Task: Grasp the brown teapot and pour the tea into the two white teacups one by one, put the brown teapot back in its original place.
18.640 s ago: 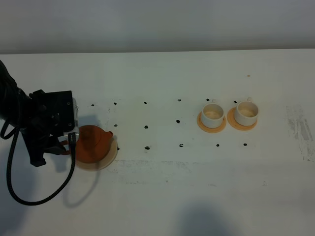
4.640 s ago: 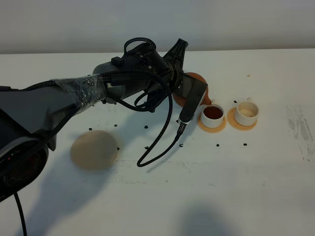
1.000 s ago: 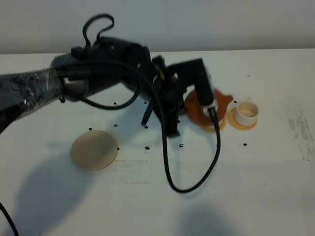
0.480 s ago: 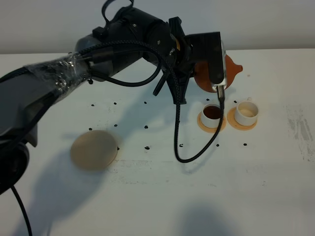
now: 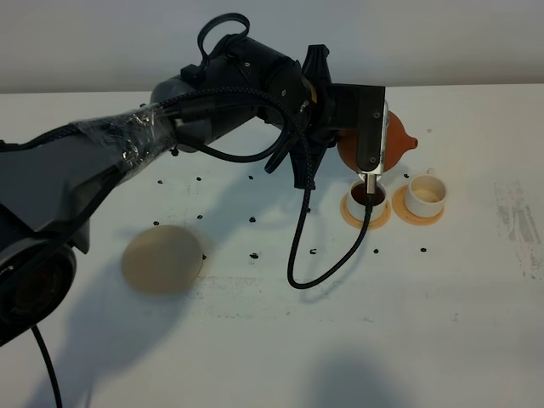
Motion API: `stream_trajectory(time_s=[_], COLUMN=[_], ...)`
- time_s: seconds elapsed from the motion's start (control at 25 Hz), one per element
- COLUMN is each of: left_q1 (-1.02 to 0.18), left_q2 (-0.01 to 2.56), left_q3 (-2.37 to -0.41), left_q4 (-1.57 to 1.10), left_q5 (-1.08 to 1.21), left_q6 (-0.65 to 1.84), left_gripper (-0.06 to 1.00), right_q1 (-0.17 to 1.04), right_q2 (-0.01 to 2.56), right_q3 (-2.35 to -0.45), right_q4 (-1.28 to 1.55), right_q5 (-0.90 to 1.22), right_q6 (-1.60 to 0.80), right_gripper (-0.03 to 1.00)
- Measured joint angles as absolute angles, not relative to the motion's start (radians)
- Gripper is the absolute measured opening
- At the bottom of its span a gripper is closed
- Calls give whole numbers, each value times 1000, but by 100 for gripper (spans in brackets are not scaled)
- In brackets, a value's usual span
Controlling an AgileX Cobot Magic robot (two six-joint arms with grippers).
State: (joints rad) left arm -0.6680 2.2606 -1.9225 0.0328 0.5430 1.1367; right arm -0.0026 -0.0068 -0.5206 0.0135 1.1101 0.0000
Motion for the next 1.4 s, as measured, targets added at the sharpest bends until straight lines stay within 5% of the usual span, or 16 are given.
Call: stream_trajectory(time_s=[1.4], left_q1=[-702], left_q2=[2336], left_q3=[-1923], left_q4=[306], left_q5=[305], left_q6=[1243], left_gripper=[8], right_q1=[-3], right_q2=[-7], right_q3=[-521], right_q4=[13], right_q5=[1110], right_q6=[0], right_gripper=[46])
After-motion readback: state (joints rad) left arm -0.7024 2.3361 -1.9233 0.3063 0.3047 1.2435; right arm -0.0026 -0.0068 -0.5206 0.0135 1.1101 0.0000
